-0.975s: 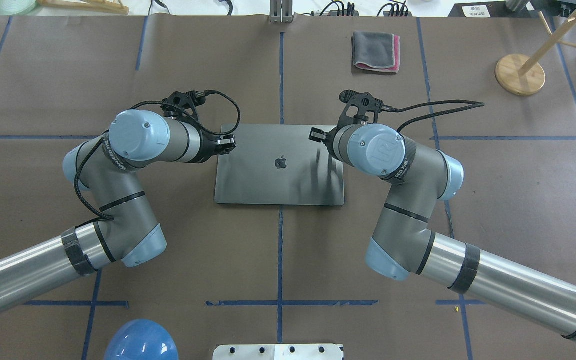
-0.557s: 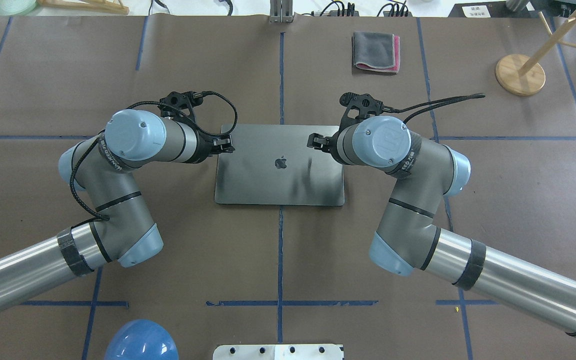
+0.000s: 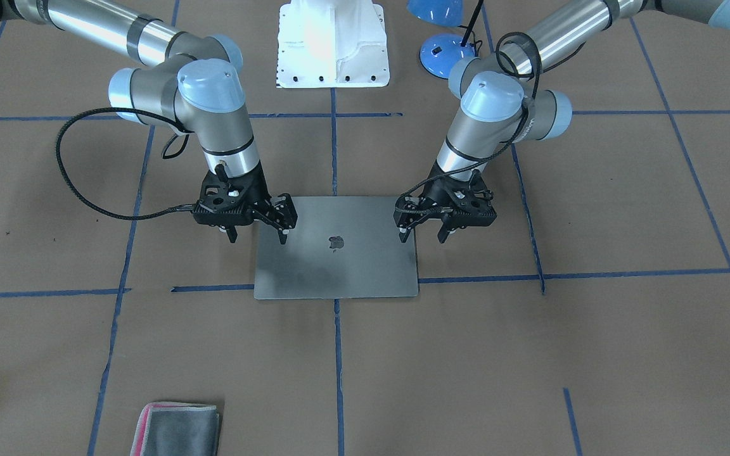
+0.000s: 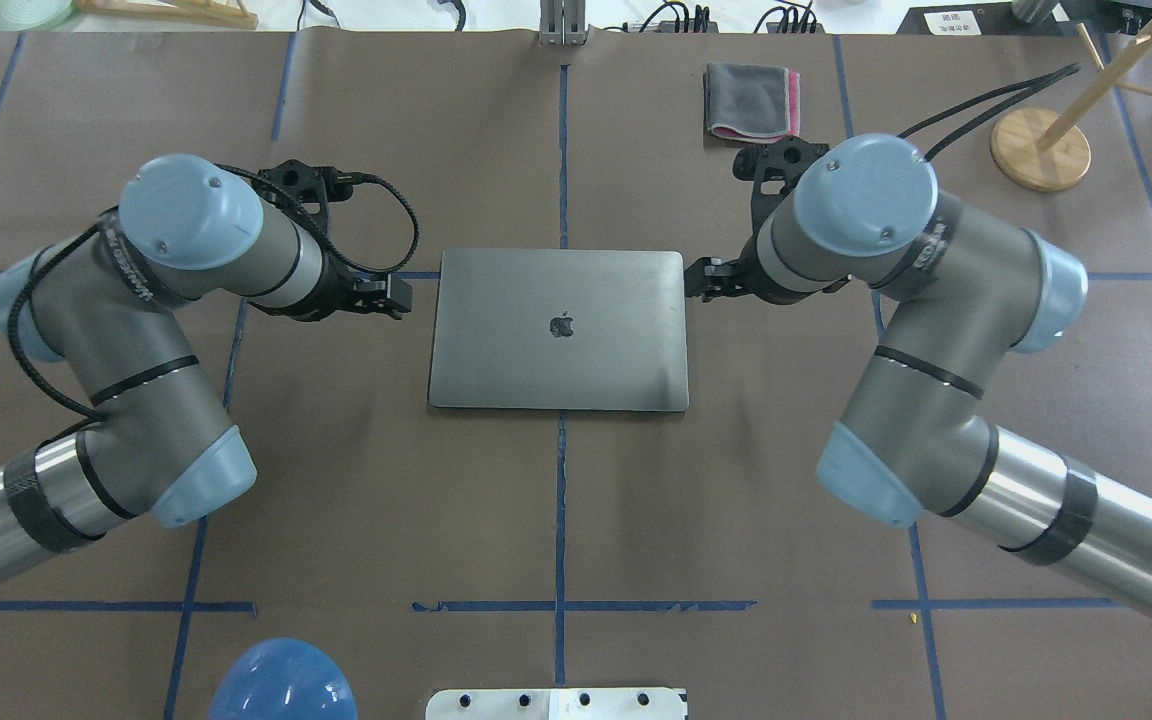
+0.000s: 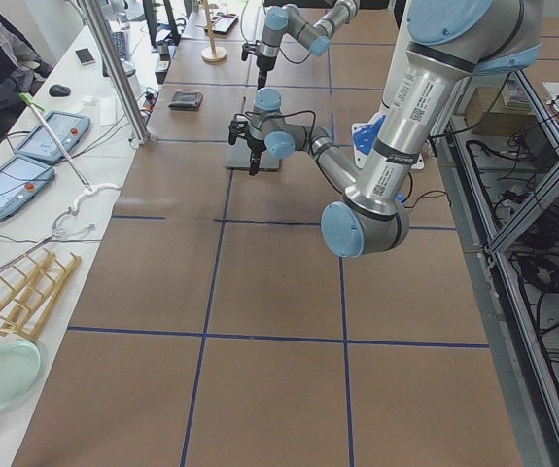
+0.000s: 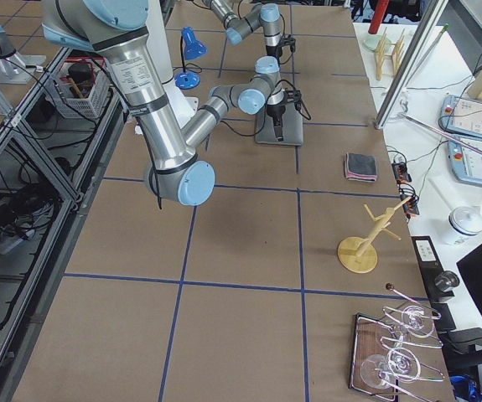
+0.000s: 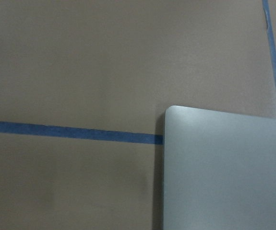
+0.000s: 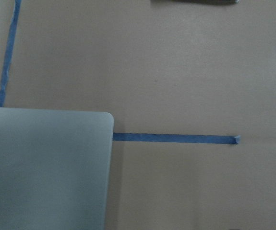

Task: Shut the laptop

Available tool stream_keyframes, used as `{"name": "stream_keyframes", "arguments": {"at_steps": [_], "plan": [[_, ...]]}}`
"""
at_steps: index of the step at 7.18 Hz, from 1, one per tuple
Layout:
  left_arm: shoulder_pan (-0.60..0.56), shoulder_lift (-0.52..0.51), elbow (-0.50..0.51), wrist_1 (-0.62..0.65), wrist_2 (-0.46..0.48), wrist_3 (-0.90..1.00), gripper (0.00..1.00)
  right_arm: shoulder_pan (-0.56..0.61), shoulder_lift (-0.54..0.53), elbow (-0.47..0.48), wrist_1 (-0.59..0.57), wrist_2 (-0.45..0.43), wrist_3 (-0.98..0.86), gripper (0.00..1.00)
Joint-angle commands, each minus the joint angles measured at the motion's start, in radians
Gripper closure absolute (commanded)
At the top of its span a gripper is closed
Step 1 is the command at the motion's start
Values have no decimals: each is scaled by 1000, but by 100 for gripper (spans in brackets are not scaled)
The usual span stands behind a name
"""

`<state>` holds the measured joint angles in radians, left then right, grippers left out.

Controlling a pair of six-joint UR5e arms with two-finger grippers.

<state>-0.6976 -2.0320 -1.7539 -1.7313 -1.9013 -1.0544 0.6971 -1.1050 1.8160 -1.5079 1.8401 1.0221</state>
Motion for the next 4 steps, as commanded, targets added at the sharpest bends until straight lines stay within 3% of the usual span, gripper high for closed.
{"name": "stream_keyframes", "arguments": {"at_steps": [1, 2, 4], "plan": [[-121, 60, -152, 302, -50, 335, 0, 173, -158, 80, -11, 218, -275, 1], [-202, 164, -191, 305, -126, 470, 0, 259, -218, 86, -17, 278, -422, 1], [-482, 330, -178, 308, -241, 923, 0, 463, -384, 82, -20, 400, -792, 1]]}}
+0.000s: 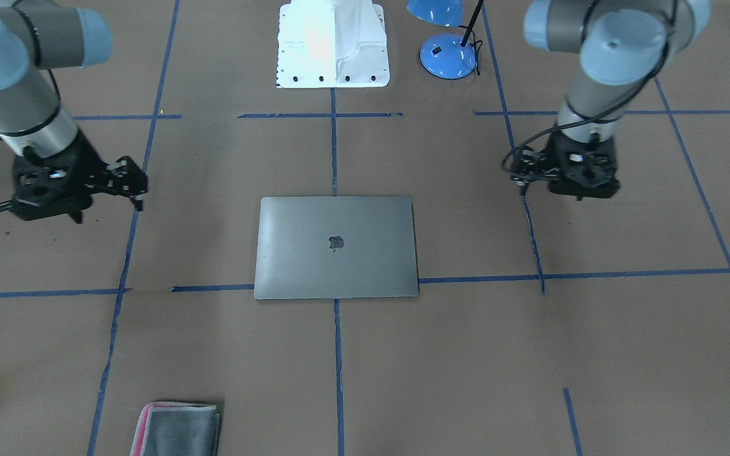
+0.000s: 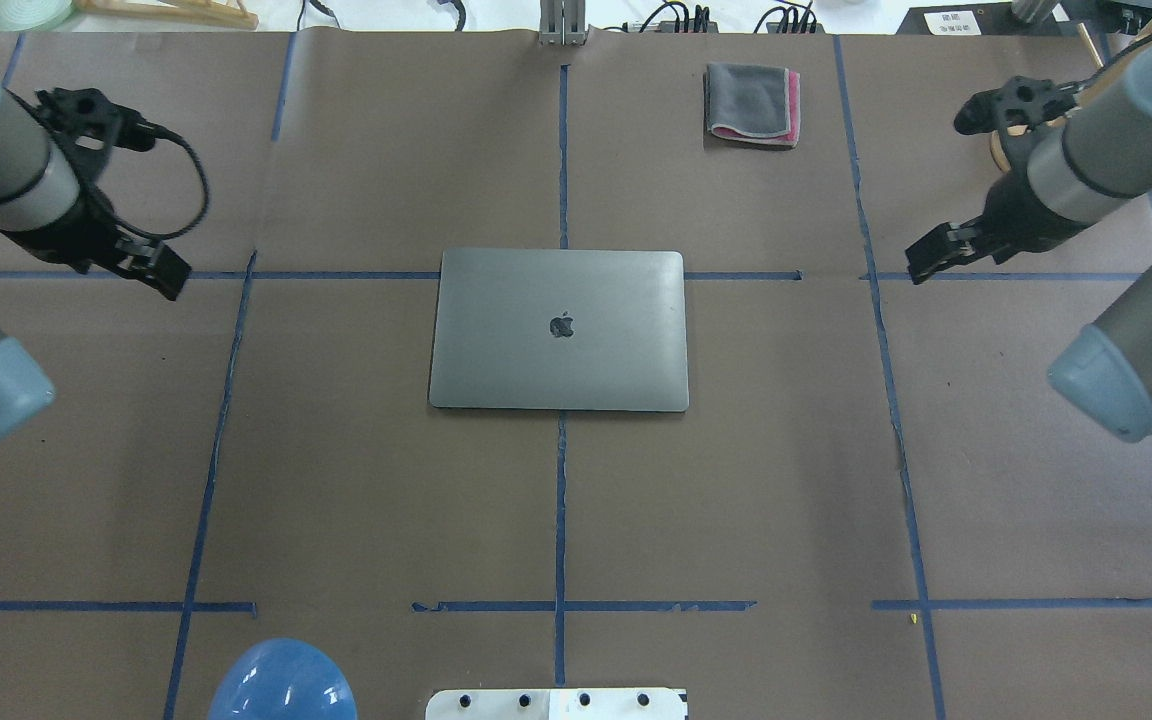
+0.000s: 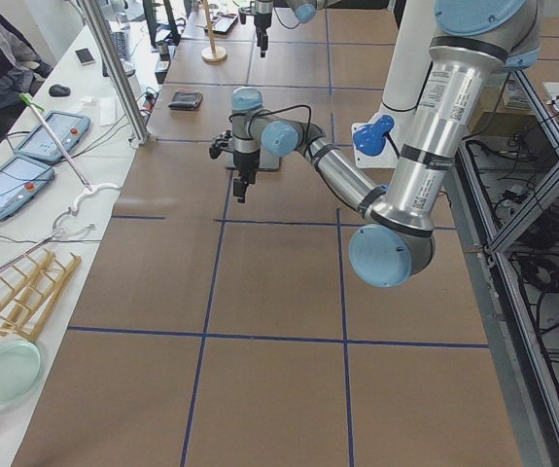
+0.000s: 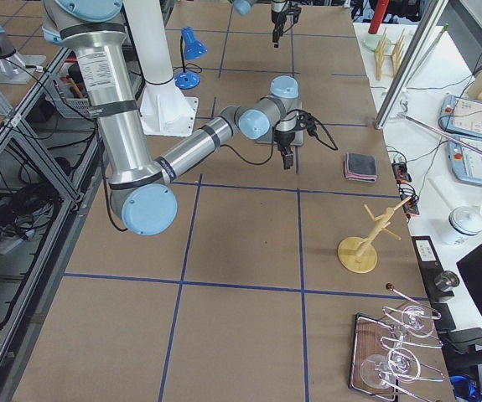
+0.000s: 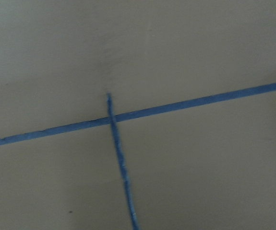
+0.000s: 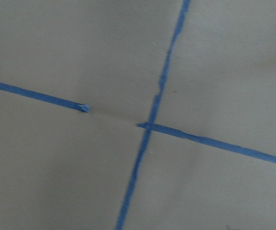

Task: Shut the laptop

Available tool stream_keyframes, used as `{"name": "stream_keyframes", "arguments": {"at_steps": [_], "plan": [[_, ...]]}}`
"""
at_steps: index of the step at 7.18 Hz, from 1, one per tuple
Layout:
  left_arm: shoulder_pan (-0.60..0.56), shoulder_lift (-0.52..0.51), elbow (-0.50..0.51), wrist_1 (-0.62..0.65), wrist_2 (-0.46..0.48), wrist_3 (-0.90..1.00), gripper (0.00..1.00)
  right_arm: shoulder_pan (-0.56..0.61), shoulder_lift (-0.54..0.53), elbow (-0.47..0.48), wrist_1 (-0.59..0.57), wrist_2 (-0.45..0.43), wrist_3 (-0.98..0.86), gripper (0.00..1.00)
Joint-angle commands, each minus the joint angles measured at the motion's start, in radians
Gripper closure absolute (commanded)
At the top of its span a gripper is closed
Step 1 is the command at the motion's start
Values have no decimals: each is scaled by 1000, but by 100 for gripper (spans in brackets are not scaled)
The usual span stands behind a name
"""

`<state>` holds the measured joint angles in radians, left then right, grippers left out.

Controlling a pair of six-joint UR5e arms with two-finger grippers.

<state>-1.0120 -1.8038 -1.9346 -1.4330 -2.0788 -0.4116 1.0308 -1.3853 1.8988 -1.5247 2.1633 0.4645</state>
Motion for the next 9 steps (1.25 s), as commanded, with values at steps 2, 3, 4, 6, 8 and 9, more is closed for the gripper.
{"name": "stream_keyframes", "arguments": {"at_steps": [2, 3, 4, 6, 8, 9], "plan": [[-387, 151, 148, 17, -104, 537, 0, 309, -232, -33, -6, 134, -497, 1], [-477, 162, 228, 19, -206, 603, 0, 410, -277, -91, -9, 198, -577, 1], [-525, 261, 284, -4, -306, 608, 0, 495, -328, -163, 6, 272, -586, 1], [-531, 346, 287, -101, -317, 609, 0, 511, -356, -165, 11, 279, -578, 1], [-537, 357, 269, -122, -310, 605, 0, 511, -353, -165, 11, 276, -578, 1], [-537, 353, 266, -118, -305, 602, 0, 511, -354, -164, 11, 276, -578, 1]]}}
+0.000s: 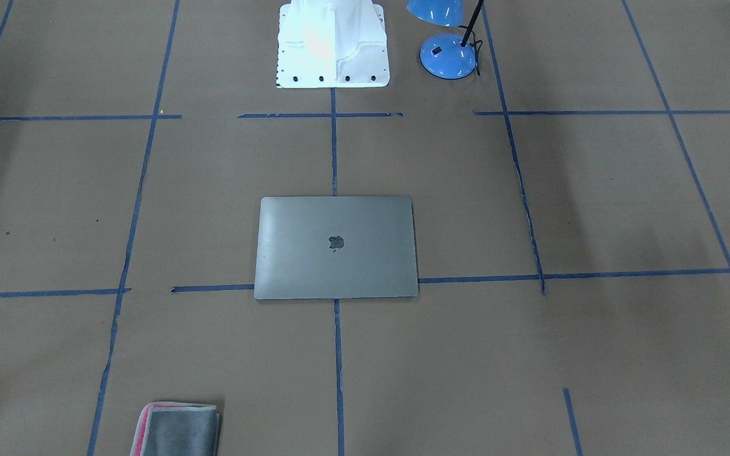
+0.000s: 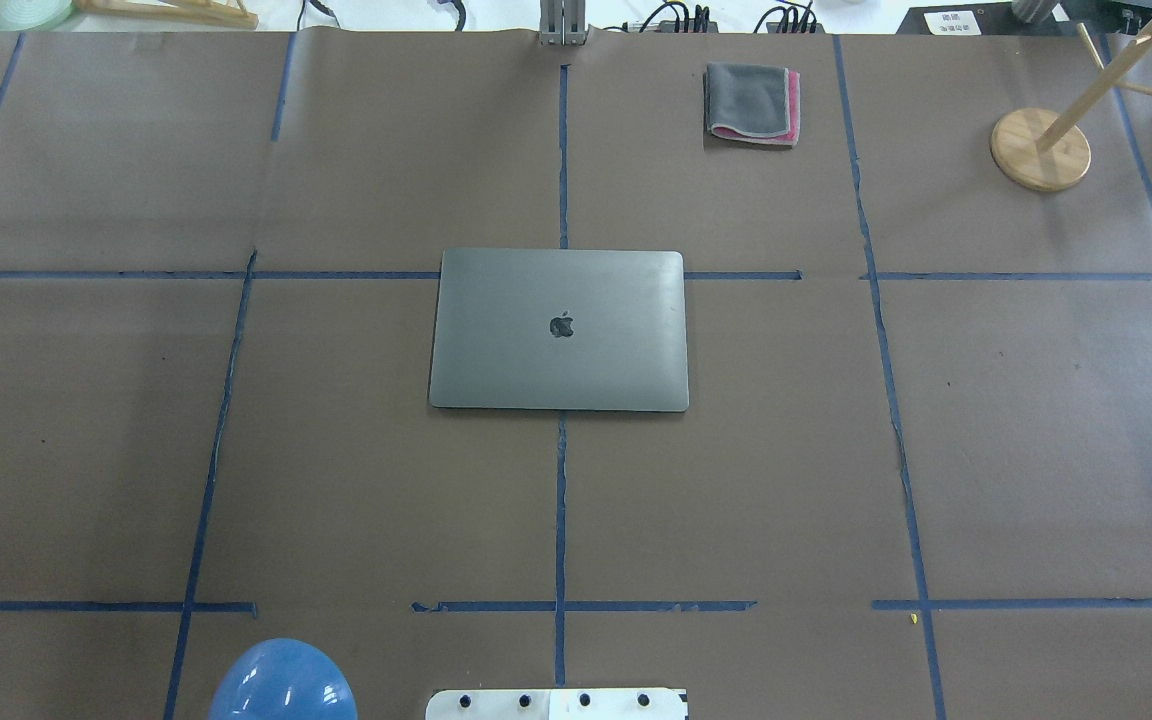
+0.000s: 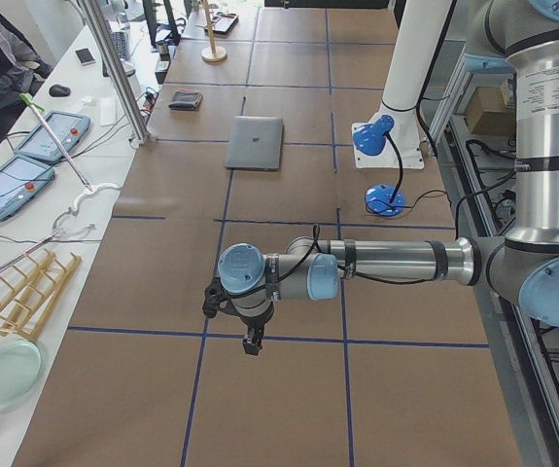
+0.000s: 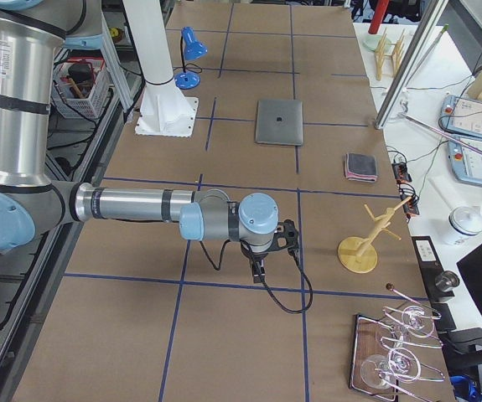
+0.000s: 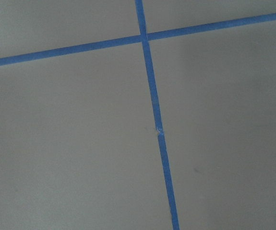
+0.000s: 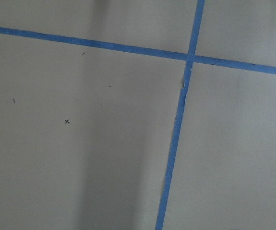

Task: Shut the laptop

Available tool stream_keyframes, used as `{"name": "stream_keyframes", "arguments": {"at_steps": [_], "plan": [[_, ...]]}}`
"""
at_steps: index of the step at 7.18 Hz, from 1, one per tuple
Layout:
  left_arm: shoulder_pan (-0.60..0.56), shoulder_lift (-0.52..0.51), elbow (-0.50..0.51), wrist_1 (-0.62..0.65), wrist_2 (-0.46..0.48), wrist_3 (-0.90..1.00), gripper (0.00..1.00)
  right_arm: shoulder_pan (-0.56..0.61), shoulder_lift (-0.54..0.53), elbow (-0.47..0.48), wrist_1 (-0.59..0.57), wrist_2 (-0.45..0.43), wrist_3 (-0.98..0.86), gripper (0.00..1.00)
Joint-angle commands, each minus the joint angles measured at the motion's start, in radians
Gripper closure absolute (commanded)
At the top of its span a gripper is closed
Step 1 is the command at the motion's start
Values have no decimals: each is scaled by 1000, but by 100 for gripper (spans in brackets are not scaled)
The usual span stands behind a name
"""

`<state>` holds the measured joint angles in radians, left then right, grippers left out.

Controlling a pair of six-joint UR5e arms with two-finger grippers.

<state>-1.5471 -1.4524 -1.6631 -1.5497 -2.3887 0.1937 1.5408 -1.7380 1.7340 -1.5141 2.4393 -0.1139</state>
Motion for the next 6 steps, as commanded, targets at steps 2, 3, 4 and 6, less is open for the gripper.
{"name": "stream_keyframes", "arguments": {"at_steps": [2, 3, 4, 6], "plan": [[-2, 7, -6, 14, 5, -8, 0, 1, -2, 1, 0, 0, 0, 1], [-2, 13, -7, 14, 5, -8, 0, 1, -3, 1, 0, 0, 0, 1], [-4, 15, -9, 11, 3, -7, 0, 1, -3, -1, 0, 0, 0, 1], [-4, 17, -10, 11, 6, -2, 0, 1, -5, -1, 0, -2, -1, 1]]}}
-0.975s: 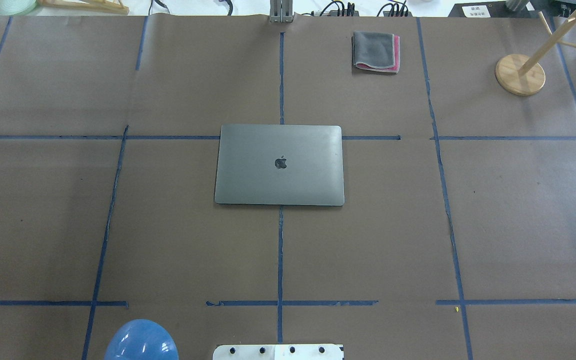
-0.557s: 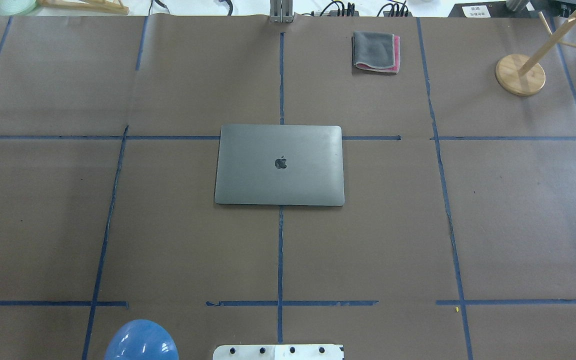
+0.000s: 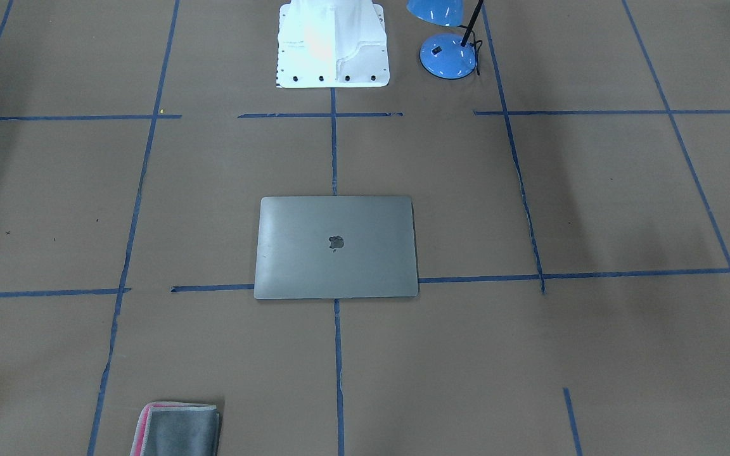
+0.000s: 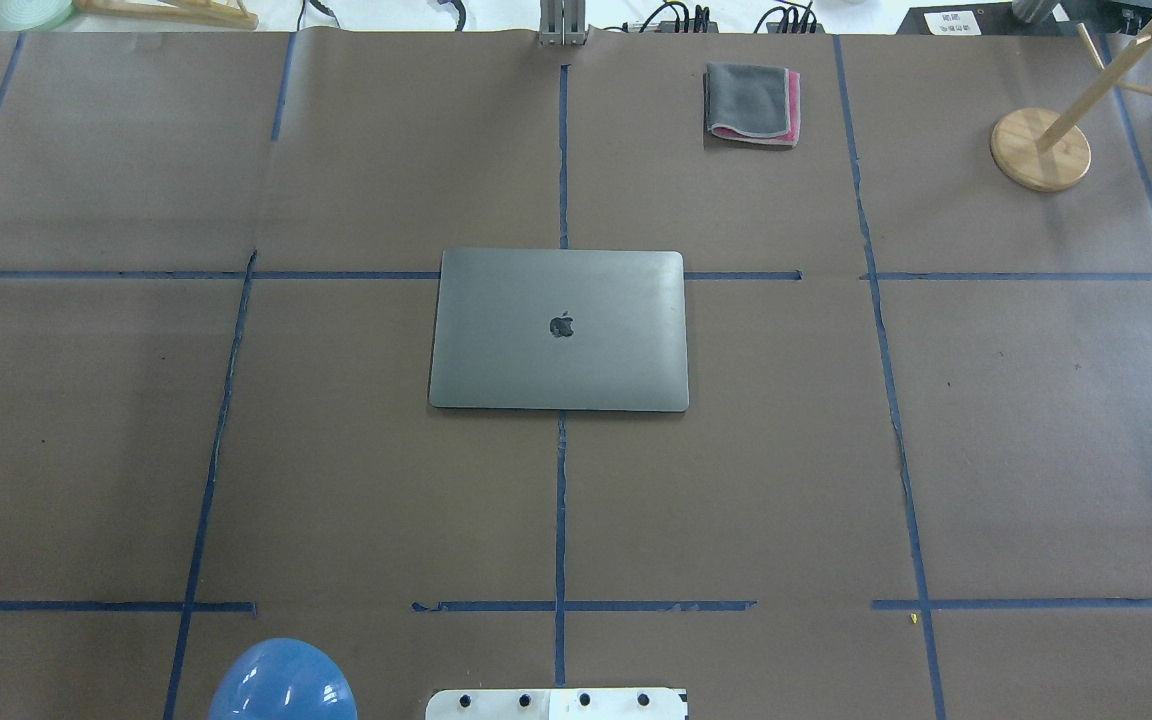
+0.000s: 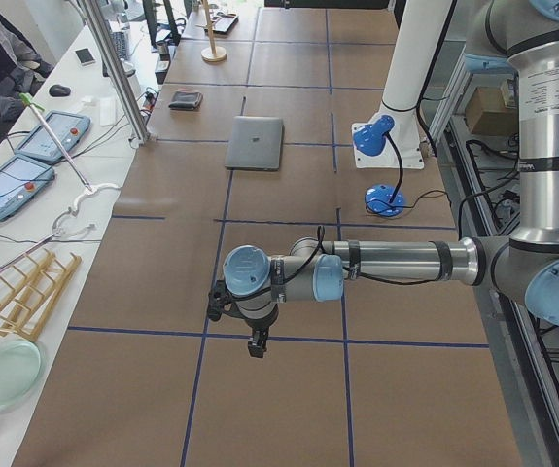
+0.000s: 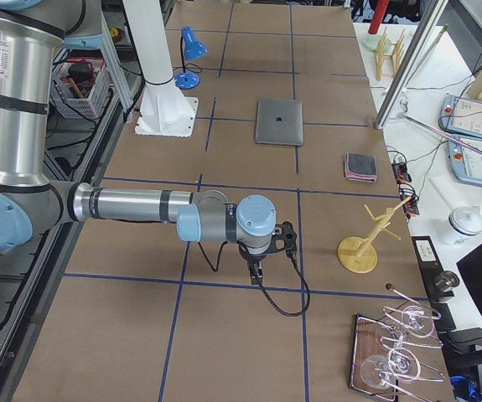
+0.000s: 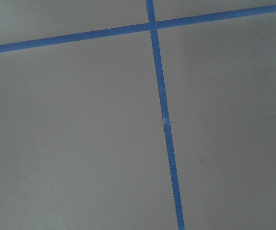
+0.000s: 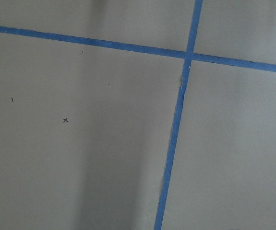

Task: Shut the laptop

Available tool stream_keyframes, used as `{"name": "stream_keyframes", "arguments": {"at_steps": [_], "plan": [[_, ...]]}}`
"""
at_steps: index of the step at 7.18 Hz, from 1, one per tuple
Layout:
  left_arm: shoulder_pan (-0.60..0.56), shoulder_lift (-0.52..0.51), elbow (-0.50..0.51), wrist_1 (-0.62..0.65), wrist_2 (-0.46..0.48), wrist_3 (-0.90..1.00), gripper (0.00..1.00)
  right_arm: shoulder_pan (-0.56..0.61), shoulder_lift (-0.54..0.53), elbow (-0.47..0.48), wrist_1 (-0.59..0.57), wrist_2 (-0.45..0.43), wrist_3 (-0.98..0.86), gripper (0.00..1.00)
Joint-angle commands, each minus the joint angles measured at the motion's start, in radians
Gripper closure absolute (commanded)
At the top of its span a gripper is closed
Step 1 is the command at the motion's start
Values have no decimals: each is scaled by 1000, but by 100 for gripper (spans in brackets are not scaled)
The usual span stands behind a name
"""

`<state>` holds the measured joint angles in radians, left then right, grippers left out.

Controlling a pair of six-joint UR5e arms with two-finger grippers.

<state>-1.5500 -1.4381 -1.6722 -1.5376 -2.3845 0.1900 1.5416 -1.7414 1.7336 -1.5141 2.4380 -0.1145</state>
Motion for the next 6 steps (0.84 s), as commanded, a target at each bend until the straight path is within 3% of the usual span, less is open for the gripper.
{"name": "stream_keyframes", "arguments": {"at_steps": [1, 3, 6], "plan": [[2, -7, -1, 1, 7, 2, 0, 0, -1, -2, 0, -1, -1, 1], [1, -16, -6, 1, 68, 2, 0, 0, -1, 0, 0, -1, -1, 1], [1, 13, -14, -10, 70, 3, 0, 0, -1, 0, 0, -5, 2, 0]]}}
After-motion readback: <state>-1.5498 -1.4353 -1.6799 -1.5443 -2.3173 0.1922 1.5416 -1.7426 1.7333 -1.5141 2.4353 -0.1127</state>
